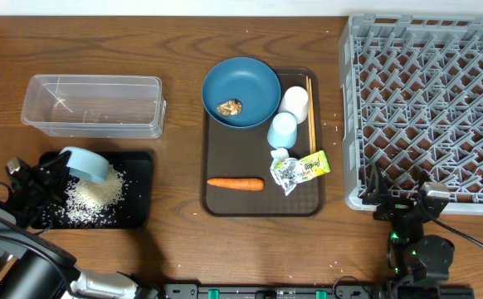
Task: Sort waste into correct bins and load items into the dishwasher rack
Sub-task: 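Tilt the plate with the left gripper to pour rice onto the black tray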
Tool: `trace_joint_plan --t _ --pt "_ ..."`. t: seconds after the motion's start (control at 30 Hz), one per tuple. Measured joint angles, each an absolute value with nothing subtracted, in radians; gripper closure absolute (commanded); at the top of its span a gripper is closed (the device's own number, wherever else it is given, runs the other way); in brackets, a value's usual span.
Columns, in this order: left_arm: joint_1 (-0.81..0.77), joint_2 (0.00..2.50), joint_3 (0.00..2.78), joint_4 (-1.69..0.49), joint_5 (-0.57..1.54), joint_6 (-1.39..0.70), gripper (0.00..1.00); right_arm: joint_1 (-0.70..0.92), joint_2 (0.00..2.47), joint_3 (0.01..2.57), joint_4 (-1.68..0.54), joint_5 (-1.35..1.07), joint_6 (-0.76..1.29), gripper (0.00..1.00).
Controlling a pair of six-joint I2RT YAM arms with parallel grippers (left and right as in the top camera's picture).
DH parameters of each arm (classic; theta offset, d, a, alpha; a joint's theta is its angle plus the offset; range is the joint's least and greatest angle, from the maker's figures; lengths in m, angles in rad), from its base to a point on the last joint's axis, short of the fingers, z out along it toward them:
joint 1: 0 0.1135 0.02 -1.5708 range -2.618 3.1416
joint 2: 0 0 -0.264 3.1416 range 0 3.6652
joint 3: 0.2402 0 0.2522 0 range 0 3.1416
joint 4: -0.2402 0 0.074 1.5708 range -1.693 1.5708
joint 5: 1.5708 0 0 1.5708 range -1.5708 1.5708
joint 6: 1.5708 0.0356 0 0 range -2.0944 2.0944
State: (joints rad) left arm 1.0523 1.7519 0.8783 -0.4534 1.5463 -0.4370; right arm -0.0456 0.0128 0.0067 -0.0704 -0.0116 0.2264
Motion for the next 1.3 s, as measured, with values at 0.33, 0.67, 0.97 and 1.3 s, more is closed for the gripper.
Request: trace_joint_plan --t 0.33,0.67,0.97,1.3 --pt "1.052 1.583 0.876 -0.373 1.547 -0.403 0.94 -0.046 0.013 0.007 -0.070 -0.012 0.226 0.01" --pt "1.052 1.505 0.876 -0.346 1.546 -0.445 0.94 -0.046 0.013 0.007 -0.070 -0.012 0.226 0.01" --pt "1.052 1.489 0.876 -0.352 1.546 -0.453 0.94 -0.046 0.013 0.007 -0.070 -0.012 0.226 0.01" --pt "1.032 1.159 0.877 -0.350 1.485 -0.497 0.94 -0.046 0.013 0.007 -0.070 -0.012 0.226 0.01"
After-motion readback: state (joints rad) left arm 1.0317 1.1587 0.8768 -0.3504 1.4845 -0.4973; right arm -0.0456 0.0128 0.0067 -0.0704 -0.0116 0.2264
